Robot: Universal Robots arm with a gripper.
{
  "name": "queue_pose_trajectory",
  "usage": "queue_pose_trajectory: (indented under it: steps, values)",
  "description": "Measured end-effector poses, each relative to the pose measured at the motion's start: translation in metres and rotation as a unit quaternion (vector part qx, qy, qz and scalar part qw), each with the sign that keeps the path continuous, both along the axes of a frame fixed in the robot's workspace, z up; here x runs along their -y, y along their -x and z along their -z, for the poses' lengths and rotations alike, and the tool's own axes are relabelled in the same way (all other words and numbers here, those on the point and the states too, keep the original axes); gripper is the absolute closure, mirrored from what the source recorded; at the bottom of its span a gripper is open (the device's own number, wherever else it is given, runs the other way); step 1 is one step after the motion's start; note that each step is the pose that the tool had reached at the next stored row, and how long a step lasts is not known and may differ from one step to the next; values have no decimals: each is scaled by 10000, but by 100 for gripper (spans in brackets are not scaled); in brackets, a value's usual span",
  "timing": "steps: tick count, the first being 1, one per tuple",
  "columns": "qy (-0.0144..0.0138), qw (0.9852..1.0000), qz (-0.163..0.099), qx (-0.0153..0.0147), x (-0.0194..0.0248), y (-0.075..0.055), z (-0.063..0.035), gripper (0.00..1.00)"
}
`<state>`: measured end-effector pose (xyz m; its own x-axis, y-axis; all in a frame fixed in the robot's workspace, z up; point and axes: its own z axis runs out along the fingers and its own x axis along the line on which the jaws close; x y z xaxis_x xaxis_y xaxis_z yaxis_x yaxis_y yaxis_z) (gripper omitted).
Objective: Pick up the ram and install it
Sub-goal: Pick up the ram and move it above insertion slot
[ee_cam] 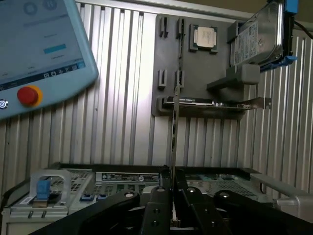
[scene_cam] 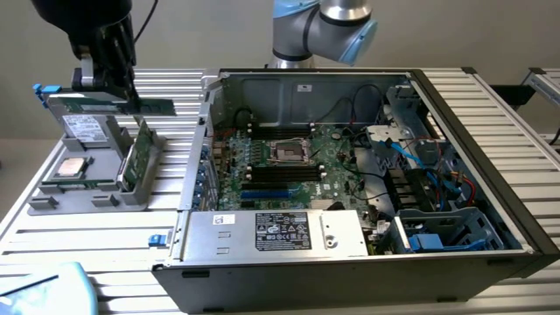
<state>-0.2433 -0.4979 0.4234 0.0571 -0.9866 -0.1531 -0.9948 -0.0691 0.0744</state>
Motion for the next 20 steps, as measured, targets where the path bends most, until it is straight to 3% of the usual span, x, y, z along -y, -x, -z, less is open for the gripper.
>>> queue_pose_trajectory:
  steps: [10, 20]
  values:
    - [-124, 9999, 0, -7, 41, -378, -71, 86]
    - [-130, 9999, 0, -23, 58, -832, -61, 86]
